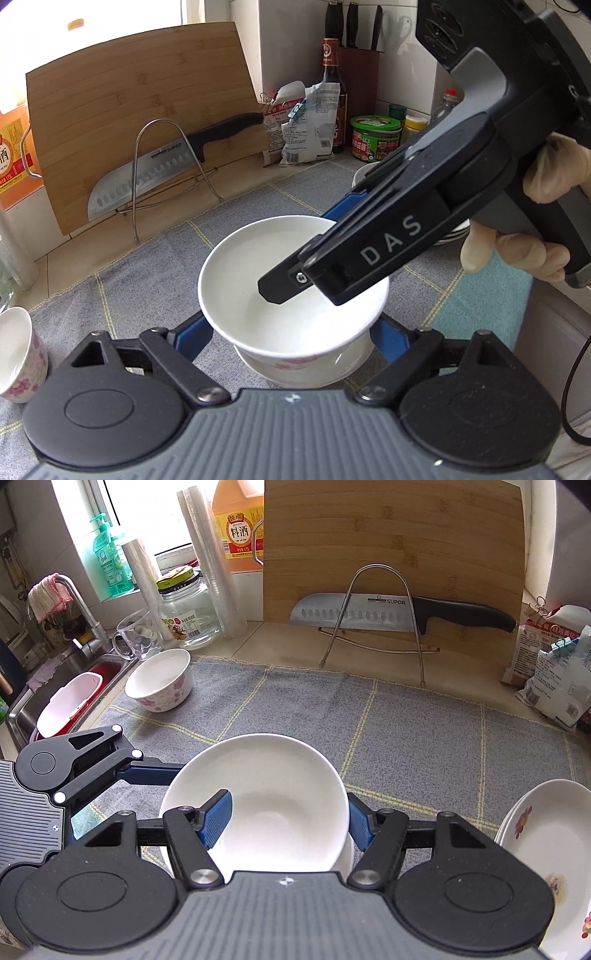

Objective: Organize plates and bowls
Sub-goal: 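Carry the held bowl over another pink-flowered bowl with the right tool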

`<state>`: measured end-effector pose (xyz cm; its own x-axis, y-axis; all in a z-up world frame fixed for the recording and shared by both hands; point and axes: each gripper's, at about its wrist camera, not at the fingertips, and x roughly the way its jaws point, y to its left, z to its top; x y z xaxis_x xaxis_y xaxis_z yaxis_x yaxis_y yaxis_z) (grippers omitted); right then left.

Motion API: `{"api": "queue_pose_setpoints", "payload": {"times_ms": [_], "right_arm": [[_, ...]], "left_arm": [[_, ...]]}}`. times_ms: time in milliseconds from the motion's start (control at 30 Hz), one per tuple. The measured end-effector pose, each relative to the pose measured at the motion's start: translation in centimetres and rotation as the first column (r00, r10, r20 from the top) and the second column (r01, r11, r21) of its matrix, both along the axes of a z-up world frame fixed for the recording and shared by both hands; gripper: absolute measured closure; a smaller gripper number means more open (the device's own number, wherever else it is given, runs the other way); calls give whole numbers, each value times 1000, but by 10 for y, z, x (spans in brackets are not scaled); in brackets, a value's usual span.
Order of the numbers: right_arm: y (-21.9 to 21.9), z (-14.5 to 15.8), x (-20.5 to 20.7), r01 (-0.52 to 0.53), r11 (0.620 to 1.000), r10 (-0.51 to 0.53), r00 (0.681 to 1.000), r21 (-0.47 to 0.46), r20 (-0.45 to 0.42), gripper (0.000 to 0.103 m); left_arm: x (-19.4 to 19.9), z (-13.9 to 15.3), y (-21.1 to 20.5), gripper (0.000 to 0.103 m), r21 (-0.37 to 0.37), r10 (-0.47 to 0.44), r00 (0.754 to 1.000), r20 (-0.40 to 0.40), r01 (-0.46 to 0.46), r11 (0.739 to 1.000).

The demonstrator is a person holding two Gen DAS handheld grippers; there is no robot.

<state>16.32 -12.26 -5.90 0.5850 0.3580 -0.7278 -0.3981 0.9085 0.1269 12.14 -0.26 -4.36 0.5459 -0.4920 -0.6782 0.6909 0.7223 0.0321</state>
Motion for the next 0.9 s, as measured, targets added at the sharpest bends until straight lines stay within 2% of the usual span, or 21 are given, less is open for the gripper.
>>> {"api": "queue_pose_setpoints", "payload": {"times_ms": [900], "right_arm": [[-7, -22, 5, 23, 1000, -22, 999, 7, -47, 32]], "left_arm": [[11, -13, -7, 12, 32, -20, 998, -52, 22, 999]]}}
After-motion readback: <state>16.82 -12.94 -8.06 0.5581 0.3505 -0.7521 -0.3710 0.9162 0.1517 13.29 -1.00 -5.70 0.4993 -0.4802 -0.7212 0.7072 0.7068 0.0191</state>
